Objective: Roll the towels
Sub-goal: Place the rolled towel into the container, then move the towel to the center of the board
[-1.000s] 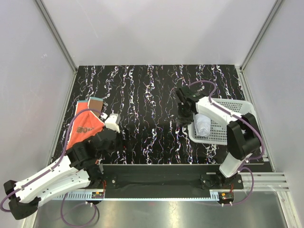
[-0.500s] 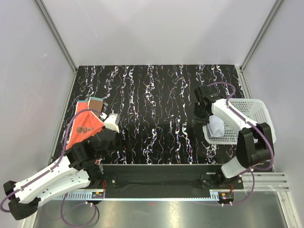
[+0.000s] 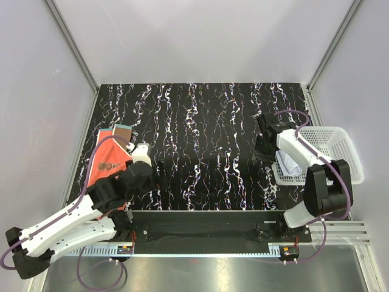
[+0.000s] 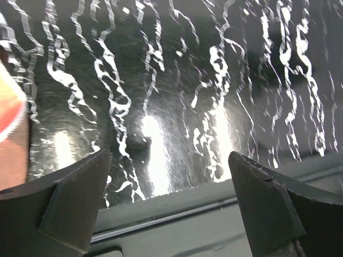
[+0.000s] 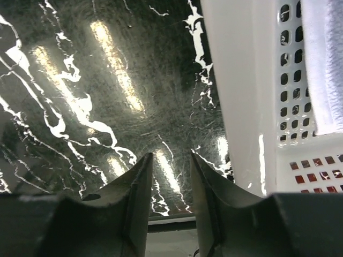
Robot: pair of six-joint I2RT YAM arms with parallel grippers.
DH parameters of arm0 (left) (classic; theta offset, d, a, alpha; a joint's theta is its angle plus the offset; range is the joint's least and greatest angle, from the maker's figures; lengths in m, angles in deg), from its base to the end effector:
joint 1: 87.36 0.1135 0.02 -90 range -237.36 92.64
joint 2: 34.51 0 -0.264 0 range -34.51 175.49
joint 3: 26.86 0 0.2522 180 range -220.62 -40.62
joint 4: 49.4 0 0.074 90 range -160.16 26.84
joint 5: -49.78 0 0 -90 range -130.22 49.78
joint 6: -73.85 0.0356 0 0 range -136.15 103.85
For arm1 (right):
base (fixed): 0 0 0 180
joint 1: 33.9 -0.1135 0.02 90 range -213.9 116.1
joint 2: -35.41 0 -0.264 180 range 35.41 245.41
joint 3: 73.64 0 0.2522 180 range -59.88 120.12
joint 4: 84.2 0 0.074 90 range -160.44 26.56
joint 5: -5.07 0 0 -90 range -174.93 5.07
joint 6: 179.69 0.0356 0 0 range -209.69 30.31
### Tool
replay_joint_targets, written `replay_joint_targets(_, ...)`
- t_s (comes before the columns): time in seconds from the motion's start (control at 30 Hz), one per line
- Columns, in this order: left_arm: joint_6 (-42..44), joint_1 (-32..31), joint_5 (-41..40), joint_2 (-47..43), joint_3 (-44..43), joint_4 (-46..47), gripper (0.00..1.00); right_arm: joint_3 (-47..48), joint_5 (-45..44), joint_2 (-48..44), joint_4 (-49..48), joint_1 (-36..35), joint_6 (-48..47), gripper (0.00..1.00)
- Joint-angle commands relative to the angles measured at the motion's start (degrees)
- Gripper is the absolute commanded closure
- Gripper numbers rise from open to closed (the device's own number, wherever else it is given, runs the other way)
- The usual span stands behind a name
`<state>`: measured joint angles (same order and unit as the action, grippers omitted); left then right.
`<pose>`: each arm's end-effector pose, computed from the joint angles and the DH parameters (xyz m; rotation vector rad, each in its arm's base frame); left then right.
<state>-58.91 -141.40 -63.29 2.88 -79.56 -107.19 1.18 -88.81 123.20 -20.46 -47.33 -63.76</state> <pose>0.0889 -0.0988 0.2683 0.0201 2.2787 -0.4396 0.2736 0.0629 0.2141 0.3271 2.8820 0.0213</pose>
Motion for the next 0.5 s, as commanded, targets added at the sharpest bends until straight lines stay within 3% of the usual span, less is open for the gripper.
replay_joint_targets(0.0,-0.49,1.74,-5.14,2.33,-5.18,-1.76,0.01,1.26,2.63,-3.76,-0.84,0.16,-0.62,0.55)
replay_joint_targets(0.13,3.9,8.23,-1.56,8.46,-8.87,-1.32,0.01,2.13,10.54,-8.24,-3.21,-1.67,0.34,0.46)
replay_joint_targets(0.23,8.12,17.72,1.44,14.53,-12.91,-0.45,0.01,5.28,10.82,-10.0,-1.99,-6.49,1.84,0.41)
replay_joint_targets(0.47,12.79,47.74,15.06,29.48,-22.91,5.35,0.05,10.4,9.51,-7.2,-1.72,-21.17,7.9,0.37)
